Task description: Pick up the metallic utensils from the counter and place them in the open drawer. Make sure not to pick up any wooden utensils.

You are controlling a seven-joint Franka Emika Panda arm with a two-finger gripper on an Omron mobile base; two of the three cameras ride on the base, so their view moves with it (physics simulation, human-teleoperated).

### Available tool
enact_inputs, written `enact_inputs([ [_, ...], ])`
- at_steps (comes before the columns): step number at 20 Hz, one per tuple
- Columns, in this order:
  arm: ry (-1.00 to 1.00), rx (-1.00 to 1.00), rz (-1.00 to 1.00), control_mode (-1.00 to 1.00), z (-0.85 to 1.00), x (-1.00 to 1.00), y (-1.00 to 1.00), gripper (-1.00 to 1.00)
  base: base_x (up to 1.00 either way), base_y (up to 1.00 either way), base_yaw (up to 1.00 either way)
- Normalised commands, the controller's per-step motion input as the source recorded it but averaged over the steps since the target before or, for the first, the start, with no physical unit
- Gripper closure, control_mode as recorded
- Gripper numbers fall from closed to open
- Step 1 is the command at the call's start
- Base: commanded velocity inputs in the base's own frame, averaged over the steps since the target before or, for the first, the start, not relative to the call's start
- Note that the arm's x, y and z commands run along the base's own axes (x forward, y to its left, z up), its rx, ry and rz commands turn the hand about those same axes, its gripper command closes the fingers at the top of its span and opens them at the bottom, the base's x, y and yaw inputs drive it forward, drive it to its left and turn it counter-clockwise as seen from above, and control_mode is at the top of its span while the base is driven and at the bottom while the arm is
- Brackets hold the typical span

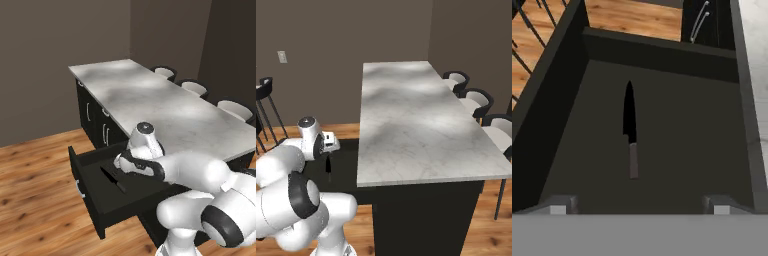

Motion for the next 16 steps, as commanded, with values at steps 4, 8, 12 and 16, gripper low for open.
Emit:
enact_inputs([
  [4,-0.22,0.15,0.0,-1.0,1.0,-0.41,-0.25,-1.0,0.0,0.0,0.0],
  [8,-0.24,0.12,0.0,-1.0,1.0,-0.46,-0.18,-1.0,0.0,0.0,0.0],
  [12,-0.17,0.04,0.0,-1.0,1.0,-0.42,-0.24,-1.0,0.0,0.0,0.0],
  [16,-0.08,0.0,0.0,-1.0,1.0,-0.39,-0.22,-1.0,0.0,0.0,0.0],
])
